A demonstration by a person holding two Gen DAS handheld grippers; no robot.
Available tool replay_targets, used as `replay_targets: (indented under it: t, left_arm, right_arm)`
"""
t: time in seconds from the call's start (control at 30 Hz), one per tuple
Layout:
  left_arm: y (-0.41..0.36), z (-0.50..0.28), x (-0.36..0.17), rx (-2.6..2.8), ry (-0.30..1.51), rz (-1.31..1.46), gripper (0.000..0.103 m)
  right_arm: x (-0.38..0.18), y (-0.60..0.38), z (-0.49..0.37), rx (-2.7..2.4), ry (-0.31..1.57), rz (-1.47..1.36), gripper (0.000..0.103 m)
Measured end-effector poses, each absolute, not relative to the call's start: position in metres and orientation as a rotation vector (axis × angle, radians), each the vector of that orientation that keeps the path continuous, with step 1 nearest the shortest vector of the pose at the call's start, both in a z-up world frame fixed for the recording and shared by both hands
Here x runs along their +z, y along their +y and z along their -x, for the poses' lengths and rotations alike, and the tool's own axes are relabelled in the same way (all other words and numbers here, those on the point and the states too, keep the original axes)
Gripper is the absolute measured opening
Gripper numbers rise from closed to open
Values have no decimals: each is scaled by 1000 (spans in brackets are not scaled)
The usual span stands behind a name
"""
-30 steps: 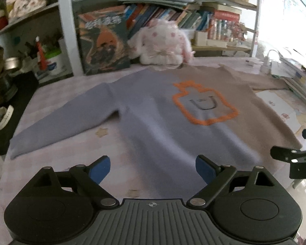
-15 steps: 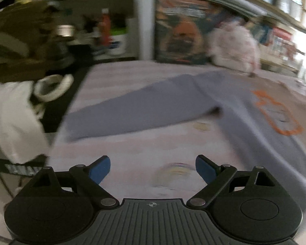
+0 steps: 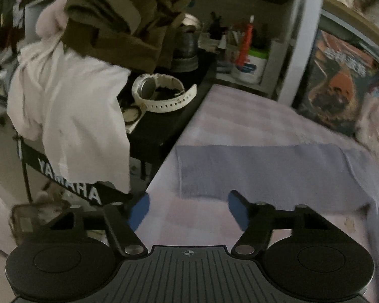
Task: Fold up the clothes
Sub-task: 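Grasp the lavender sleeve cuff with the left tool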
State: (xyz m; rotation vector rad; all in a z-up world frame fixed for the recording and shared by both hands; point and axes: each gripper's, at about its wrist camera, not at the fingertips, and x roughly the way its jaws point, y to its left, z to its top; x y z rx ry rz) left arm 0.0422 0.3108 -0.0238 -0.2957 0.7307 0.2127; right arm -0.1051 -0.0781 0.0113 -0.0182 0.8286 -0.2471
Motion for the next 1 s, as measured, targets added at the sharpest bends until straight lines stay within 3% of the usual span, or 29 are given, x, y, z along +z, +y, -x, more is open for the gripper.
replay_targets:
  t: [0.27,0.6,0.87,1.0]
  left_arm:
    - [320,-66,-30,178,706,472,53]
    - [300,-78,-37,75,711,657,49]
    - [322,-80,-39,212,723,656,6]
    - [323,-79,-39,211,719,657,3]
  right_arm:
    - [13,-85,110,-295,843,35,103]
    - [12,-91,108,-325,857,21,103]
    - [12,-94,106,-336,860,19,103]
    - [12,-97,104,-335,863,26,103]
